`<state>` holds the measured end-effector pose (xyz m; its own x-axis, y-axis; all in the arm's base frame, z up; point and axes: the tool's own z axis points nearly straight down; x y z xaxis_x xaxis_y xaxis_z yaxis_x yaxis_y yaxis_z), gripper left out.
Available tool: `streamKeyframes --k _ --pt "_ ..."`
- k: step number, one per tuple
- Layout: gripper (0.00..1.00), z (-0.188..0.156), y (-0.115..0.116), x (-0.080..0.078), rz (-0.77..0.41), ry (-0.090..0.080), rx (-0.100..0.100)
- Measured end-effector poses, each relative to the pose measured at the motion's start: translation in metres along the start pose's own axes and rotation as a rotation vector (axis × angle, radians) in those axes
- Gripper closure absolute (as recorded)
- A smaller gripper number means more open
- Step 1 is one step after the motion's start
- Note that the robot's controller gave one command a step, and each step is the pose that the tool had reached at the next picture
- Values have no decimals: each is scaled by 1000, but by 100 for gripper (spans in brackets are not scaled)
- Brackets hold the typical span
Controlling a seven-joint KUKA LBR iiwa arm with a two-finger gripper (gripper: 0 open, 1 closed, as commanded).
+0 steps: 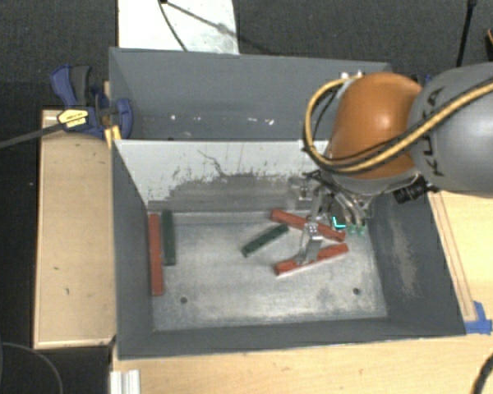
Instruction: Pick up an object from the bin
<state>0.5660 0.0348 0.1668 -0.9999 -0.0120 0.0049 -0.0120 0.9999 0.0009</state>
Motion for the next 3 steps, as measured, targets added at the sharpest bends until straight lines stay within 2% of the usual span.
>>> streamKeyframes --k 1,2,3 --pt "0 99 8 -5 129 -2 -1" --pt "100 92 9 -8 130 -10 -3" --pt "100 92 47 5 338 -11 -2"
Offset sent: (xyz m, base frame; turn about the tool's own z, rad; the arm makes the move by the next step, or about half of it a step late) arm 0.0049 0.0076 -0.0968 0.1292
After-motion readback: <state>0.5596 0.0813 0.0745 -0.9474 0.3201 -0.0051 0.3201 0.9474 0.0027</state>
